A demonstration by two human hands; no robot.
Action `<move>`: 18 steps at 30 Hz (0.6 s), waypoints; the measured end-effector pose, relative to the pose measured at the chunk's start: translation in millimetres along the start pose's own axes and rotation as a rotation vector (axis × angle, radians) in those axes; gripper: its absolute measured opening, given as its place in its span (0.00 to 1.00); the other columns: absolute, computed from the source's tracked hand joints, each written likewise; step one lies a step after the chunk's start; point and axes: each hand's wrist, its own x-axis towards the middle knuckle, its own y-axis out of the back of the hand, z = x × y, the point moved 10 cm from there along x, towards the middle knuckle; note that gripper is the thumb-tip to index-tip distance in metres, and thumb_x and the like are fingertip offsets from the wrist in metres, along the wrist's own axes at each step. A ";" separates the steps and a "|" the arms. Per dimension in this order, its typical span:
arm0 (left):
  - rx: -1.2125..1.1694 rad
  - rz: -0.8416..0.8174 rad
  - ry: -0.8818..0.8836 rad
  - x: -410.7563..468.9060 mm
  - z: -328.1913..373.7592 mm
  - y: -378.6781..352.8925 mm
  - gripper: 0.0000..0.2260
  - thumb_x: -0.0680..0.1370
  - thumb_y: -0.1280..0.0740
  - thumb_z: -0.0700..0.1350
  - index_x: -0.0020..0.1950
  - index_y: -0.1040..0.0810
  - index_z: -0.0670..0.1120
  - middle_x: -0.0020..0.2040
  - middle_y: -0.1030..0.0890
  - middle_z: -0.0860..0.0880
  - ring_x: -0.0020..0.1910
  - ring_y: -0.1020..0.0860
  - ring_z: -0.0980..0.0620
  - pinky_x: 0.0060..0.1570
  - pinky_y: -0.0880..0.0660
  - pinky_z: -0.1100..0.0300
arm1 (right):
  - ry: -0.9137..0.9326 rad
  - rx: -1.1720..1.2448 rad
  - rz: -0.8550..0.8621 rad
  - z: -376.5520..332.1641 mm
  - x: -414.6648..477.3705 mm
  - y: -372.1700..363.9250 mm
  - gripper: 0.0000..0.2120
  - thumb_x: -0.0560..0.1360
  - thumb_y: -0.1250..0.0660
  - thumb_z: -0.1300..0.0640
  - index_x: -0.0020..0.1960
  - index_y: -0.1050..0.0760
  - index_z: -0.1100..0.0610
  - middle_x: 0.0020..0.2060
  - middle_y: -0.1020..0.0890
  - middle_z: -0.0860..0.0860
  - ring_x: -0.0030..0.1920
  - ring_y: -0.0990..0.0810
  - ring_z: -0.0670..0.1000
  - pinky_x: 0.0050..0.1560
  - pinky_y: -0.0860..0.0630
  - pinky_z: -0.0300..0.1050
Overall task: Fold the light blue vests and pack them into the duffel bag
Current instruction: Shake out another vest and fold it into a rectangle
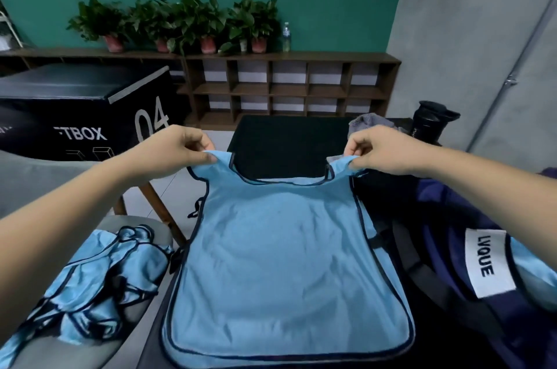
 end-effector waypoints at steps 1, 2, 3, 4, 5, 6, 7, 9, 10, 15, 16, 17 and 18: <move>0.008 -0.016 -0.011 -14.5 3.2 -4.8 0.04 0.79 0.23 0.48 0.47 0.15 0.49 0.40 0.15 0.49 0.39 0.20 0.55 0.47 0.24 0.54 | 0.006 -0.026 -0.011 -3.9 -13.2 -4.4 0.06 0.72 0.23 0.59 0.43 0.16 0.49 0.39 0.13 0.47 0.40 0.17 0.48 0.46 0.22 0.46; 0.019 -0.036 -0.021 -28.4 6.4 -10.2 0.04 0.79 0.23 0.48 0.47 0.15 0.49 0.40 0.15 0.50 0.38 0.20 0.55 0.47 0.23 0.54 | 0.012 -0.045 -0.022 -7.4 -26.1 -8.5 0.06 0.72 0.23 0.59 0.43 0.17 0.49 0.39 0.14 0.47 0.40 0.17 0.46 0.46 0.22 0.45; 0.031 -0.058 -0.028 -42.3 8.4 -15.9 0.03 0.79 0.23 0.47 0.47 0.15 0.50 0.40 0.15 0.50 0.39 0.19 0.54 0.47 0.22 0.53 | 0.018 -0.070 -0.033 -10.7 -39.0 -13.0 0.06 0.72 0.24 0.59 0.43 0.17 0.48 0.38 0.14 0.45 0.39 0.17 0.44 0.45 0.23 0.43; 0.043 -0.078 -0.039 -56.2 9.8 -21.7 0.03 0.79 0.23 0.47 0.47 0.15 0.50 0.40 0.15 0.50 0.39 0.18 0.52 0.47 0.21 0.53 | 0.026 -0.102 -0.041 -13.9 -52.1 -18.0 0.07 0.72 0.24 0.58 0.43 0.18 0.47 0.38 0.15 0.43 0.39 0.18 0.42 0.43 0.22 0.42; 0.053 -0.095 -0.056 -69.1 10.5 -27.0 0.03 0.79 0.23 0.47 0.47 0.15 0.51 0.40 0.15 0.51 0.40 0.17 0.50 0.48 0.19 0.52 | 0.037 -0.135 -0.047 -17.3 -64.7 -22.8 0.07 0.72 0.24 0.57 0.42 0.19 0.46 0.38 0.15 0.41 0.39 0.18 0.42 0.43 0.22 0.41; 0.058 -0.111 -0.072 -82.0 10.8 -32.1 0.03 0.78 0.23 0.46 0.47 0.16 0.51 0.41 0.15 0.51 0.41 0.17 0.49 0.48 0.18 0.50 | 0.054 -0.161 -0.051 -21.2 -77.5 -28.0 0.07 0.71 0.24 0.56 0.42 0.19 0.45 0.38 0.16 0.40 0.39 0.18 0.43 0.42 0.22 0.41; 0.062 -0.128 -0.082 -94.2 9.8 -37.2 0.03 0.78 0.23 0.46 0.48 0.16 0.51 0.41 0.15 0.52 0.41 0.17 0.49 0.48 0.18 0.50 | 0.070 -0.178 -0.058 -24.1 -90.1 -34.0 0.08 0.71 0.24 0.56 0.41 0.20 0.45 0.37 0.16 0.40 0.38 0.19 0.43 0.40 0.23 0.39; 0.074 -0.166 -0.077 -116.5 5.5 -46.9 0.04 0.78 0.22 0.46 0.48 0.16 0.51 0.41 0.14 0.53 0.40 0.17 0.50 0.46 0.20 0.53 | 0.097 -0.195 -0.078 -27.1 -113.7 -46.7 0.10 0.70 0.25 0.58 0.40 0.22 0.45 0.37 0.17 0.42 0.37 0.21 0.43 0.39 0.26 0.37; 0.085 -0.188 -0.073 -127.3 3.6 -52.3 0.04 0.78 0.22 0.46 0.47 0.16 0.51 0.41 0.14 0.53 0.40 0.17 0.50 0.44 0.21 0.55 | 0.102 -0.196 -0.095 -26.5 -124.9 -53.7 0.10 0.70 0.25 0.58 0.40 0.23 0.45 0.37 0.18 0.42 0.37 0.22 0.43 0.39 0.27 0.36; 0.126 -0.269 -0.098 -170.9 -1.4 -75.6 0.06 0.76 0.21 0.41 0.44 0.16 0.50 0.42 0.14 0.55 0.42 0.17 0.54 0.45 0.24 0.64 | 0.111 -0.132 -0.218 -18.6 -172.0 -86.0 0.09 0.72 0.26 0.59 0.45 0.21 0.45 0.42 0.18 0.38 0.40 0.22 0.44 0.41 0.25 0.37; 0.130 -0.274 -0.104 -176.9 -4.1 -79.5 0.07 0.76 0.21 0.41 0.43 0.16 0.51 0.42 0.14 0.55 0.43 0.17 0.54 0.45 0.24 0.65 | 0.118 -0.136 -0.234 -16.3 -178.6 -90.6 0.10 0.72 0.27 0.59 0.45 0.21 0.45 0.43 0.18 0.39 0.41 0.21 0.45 0.42 0.25 0.37; 0.141 -0.286 -0.113 -182.3 -6.9 -84.4 0.07 0.75 0.21 0.42 0.43 0.16 0.51 0.43 0.14 0.55 0.44 0.17 0.54 0.45 0.24 0.64 | 0.128 -0.146 -0.249 -14.4 -183.9 -94.7 0.10 0.71 0.27 0.60 0.46 0.21 0.45 0.43 0.18 0.40 0.41 0.21 0.45 0.42 0.25 0.37; 0.157 -0.304 -0.124 -187.1 -9.5 -90.0 0.07 0.75 0.21 0.43 0.44 0.16 0.52 0.44 0.14 0.55 0.45 0.17 0.53 0.46 0.23 0.62 | 0.136 -0.153 -0.266 -12.6 -188.7 -98.8 0.10 0.71 0.27 0.60 0.46 0.22 0.45 0.43 0.18 0.41 0.42 0.22 0.45 0.41 0.26 0.37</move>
